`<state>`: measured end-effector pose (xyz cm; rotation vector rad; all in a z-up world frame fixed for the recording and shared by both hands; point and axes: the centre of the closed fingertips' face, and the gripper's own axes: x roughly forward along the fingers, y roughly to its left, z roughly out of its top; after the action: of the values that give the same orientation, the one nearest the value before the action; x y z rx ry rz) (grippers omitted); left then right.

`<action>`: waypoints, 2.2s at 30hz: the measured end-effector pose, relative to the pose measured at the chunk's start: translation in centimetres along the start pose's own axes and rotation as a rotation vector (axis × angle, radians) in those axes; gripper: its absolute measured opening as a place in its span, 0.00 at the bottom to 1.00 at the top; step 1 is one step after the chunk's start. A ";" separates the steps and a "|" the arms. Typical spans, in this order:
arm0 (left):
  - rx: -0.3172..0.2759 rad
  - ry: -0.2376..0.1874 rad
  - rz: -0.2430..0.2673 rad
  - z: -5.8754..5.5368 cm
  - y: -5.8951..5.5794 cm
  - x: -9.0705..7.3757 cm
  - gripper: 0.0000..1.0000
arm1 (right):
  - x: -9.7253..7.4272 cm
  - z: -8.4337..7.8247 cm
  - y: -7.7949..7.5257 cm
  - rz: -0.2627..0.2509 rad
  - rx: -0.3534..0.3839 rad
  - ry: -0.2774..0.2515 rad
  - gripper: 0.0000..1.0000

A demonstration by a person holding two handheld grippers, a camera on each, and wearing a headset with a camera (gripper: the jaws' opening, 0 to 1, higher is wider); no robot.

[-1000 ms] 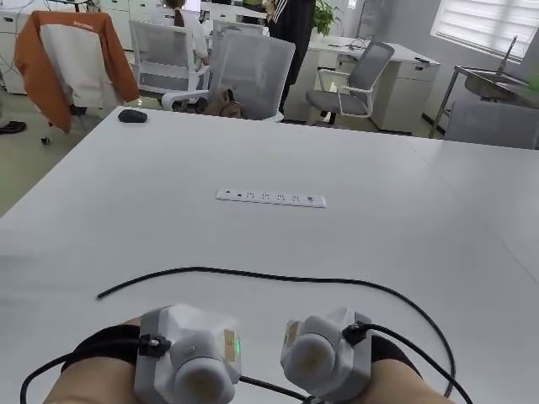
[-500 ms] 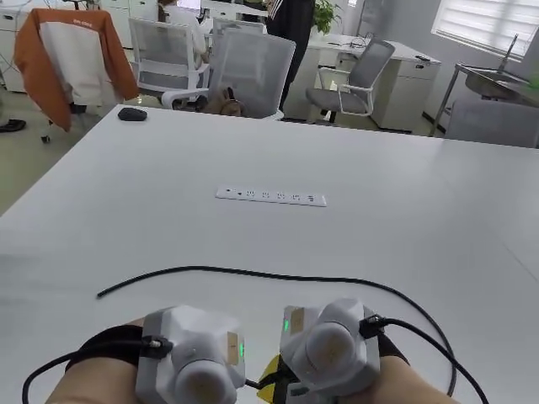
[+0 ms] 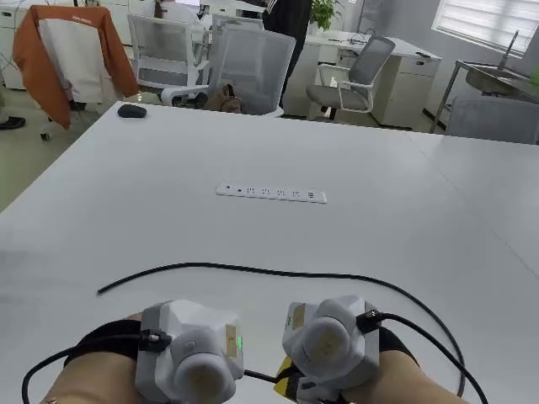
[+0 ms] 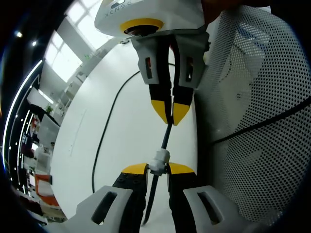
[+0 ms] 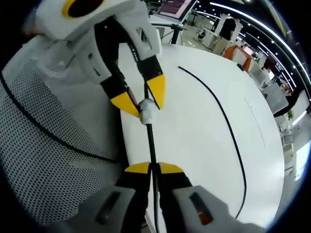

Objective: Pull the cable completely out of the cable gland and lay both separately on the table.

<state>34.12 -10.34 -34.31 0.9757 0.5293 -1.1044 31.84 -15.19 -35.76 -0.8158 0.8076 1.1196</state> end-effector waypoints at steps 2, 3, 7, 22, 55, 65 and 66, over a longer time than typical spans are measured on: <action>-0.005 0.001 0.000 -0.1 0.0 0.0 0.17 | 0.1 -1.2 -0.2 -0.009 -0.005 0.056 0.03; -0.005 0.002 0.001 -0.1 0.1 0.0 0.17 | 0.1 -1.6 -0.3 -0.016 -0.001 0.073 0.03; -0.008 0.003 0.004 -0.1 0.1 0.0 0.17 | 0.0 -2.8 -0.8 -0.030 0.033 0.121 0.03; 0.000 0.011 0.005 0.0 -0.5 -0.8 0.17 | -0.1 -3.2 -1.5 -0.057 0.094 0.129 0.32; -0.017 -0.018 -0.007 0.7 -0.9 -1.3 0.17 | 0.4 -3.7 -0.3 -0.003 0.017 0.166 0.03; -0.017 -0.017 -0.016 0.5 -0.8 -0.9 0.17 | 0.7 -1.4 0.3 0.021 -0.008 0.061 0.30; -0.015 -0.015 -0.016 0.5 -0.8 -0.8 0.17 | 0.6 -0.4 0.5 0.031 -0.010 0.021 0.29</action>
<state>33.01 -10.43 -33.78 0.9504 0.5334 -1.1199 31.43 -15.17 -36.50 -0.8271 0.8348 1.1446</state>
